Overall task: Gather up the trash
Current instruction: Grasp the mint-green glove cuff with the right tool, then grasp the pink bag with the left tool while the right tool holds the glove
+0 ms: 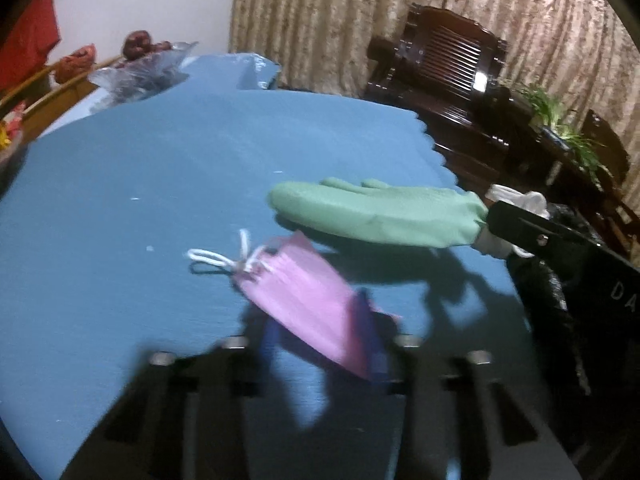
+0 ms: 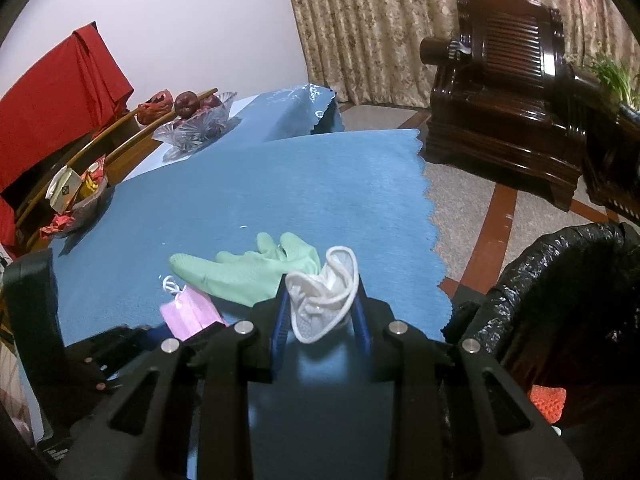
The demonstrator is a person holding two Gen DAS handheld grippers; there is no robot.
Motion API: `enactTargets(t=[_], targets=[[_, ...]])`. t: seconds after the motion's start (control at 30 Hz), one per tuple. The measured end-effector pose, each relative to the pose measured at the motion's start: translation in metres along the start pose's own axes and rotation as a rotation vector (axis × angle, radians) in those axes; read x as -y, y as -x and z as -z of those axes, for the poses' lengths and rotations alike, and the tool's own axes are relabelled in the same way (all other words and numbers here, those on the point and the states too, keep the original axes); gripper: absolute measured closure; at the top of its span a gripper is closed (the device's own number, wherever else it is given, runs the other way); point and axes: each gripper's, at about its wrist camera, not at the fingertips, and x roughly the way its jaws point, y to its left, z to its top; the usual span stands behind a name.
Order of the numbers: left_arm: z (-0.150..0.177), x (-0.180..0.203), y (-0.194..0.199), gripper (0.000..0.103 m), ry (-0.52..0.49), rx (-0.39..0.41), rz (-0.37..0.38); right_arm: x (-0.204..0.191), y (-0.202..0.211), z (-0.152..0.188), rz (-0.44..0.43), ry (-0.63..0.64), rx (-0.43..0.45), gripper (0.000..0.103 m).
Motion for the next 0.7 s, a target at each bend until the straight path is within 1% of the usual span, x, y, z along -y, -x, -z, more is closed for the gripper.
enactTargets(t=[0.03,0.1,0.2,0.43,0.6,0.7], targets=[[0.000,0.002,0.001,0.085,-0.008,0.003,-0.005,0.000,0.001,0.000,-0.001,0.000,0.000,0.076],[0.000,0.003,0.003,0.094,-0.011,0.013,-0.003,-0.001,0.000,0.000,-0.001,0.001,0.000,0.075],[-0.001,0.000,0.010,0.097,0.006,0.028,0.003,-0.002,0.005,0.001,-0.004,0.008,0.005,0.075],[-0.004,-0.007,0.043,0.099,0.023,0.095,-0.021,-0.005,0.024,-0.001,-0.019,0.018,0.029,0.076],[-0.002,-0.012,0.072,0.099,0.036,0.138,-0.059,-0.011,0.038,0.000,-0.009,0.042,0.046,0.076],[-0.003,-0.015,0.087,0.099,0.050,0.162,-0.065,-0.012,0.047,0.001,-0.002,0.046,0.056,0.076]])
